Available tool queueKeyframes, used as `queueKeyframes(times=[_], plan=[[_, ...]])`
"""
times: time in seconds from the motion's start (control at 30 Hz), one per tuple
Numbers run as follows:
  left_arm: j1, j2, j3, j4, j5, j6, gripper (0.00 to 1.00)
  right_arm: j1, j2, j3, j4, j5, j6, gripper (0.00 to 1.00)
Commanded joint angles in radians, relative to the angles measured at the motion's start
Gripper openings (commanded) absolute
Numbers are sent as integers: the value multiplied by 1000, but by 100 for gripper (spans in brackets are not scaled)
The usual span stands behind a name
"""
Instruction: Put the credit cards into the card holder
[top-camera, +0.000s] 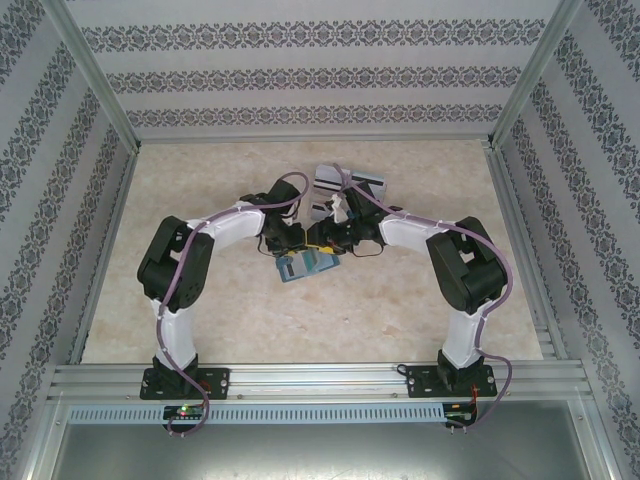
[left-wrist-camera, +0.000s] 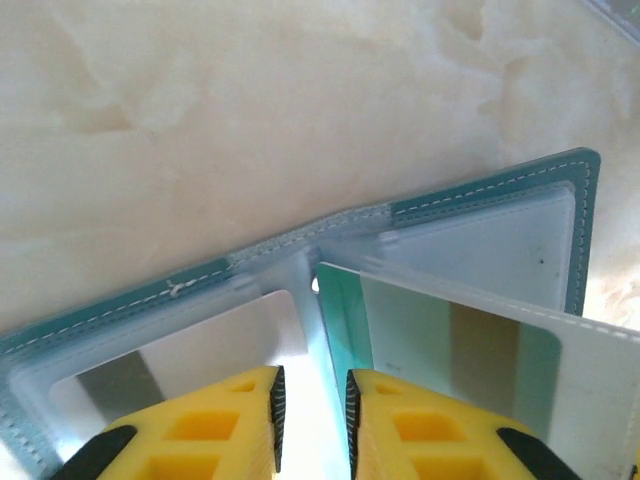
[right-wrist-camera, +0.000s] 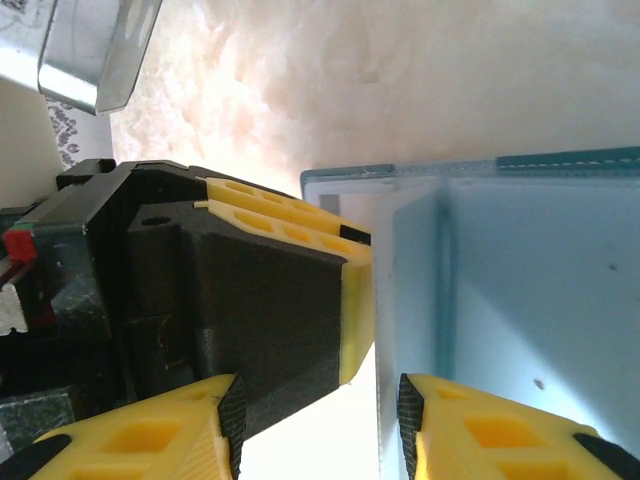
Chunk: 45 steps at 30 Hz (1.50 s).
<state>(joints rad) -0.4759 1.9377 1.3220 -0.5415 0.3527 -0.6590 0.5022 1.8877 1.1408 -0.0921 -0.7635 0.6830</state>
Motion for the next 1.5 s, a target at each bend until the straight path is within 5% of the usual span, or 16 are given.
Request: queueKeyframes(times=[0.0,0.7,1.23,1.47], plan=[[-14,-82,-14,39,24,-4,27,40,30,45,50,-14,12,47],[112,-386,-236,44,-86,-30,29,98,97,146,6,-26,2,47],[112,-194,-46,25,11,77,34,-168,-130,134,-253,120,-246,47],[114,-174,-61,20,7,106,40,-189,-144,162,-366,185,-381,48]])
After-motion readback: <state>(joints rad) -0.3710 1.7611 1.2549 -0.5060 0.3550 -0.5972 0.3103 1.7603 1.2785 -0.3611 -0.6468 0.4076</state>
